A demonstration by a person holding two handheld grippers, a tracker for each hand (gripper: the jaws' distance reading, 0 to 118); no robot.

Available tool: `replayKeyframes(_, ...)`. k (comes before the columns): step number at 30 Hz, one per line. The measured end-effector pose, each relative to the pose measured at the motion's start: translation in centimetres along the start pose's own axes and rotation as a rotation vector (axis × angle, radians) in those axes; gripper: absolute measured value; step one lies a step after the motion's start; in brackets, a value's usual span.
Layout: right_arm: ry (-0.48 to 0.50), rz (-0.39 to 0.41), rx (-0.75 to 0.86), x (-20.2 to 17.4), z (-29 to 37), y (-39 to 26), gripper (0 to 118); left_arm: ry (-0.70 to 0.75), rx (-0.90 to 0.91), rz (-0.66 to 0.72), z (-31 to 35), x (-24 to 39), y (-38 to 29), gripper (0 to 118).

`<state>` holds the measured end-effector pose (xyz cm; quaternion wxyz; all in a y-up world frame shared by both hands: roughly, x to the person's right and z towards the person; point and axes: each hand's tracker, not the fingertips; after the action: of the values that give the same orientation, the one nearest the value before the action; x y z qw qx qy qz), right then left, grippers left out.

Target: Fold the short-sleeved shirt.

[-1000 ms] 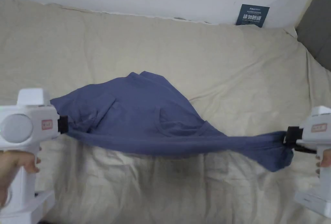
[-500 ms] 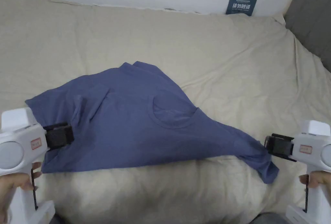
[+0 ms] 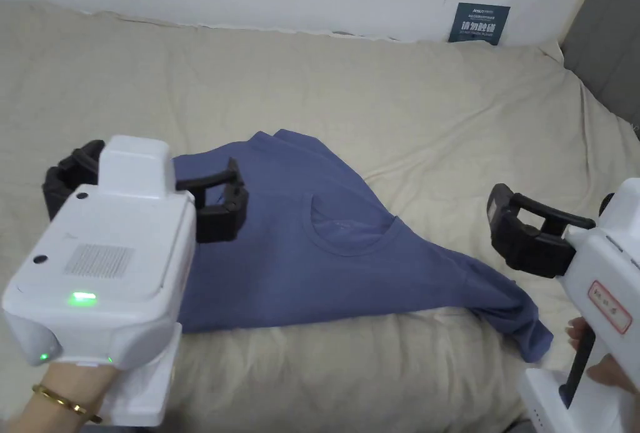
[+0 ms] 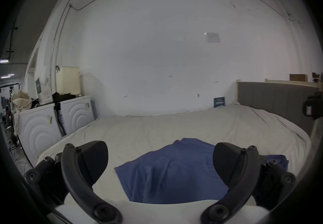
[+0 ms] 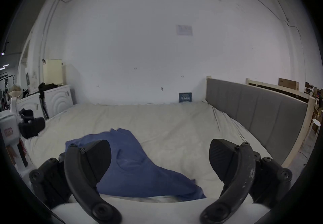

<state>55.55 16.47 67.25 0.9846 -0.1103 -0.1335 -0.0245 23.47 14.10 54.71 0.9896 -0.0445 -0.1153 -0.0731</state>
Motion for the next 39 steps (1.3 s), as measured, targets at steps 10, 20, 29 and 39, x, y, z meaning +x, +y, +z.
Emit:
replayKeyframes(10, 0.025, 0.015, 0.052, -2.0, 0.7, 0.3, 2, -0.013, -0.031, 0.023, 0.9, 1.1, -0.2, 0)
replayKeyframes(20, 0.043, 0.022, -0.007, -2.1, -1.1, -0.3, 2, -0.090, -0.167, 0.080, -4.6, 1.0, 1.5, 0)
replayKeyframes(29, 0.018, -0.052, -0.086, -0.9, -3.3, -1.3, 2, -0.330, -0.442, 0.073, -18.8, 1.7, 4.2, 84)
replayKeyframes(39, 0.024, -0.118, -0.188, 2.5, -9.0, -2.0, 2, -0.373, -0.671, -0.084, -38.1, 6.9, 3.0, 118)
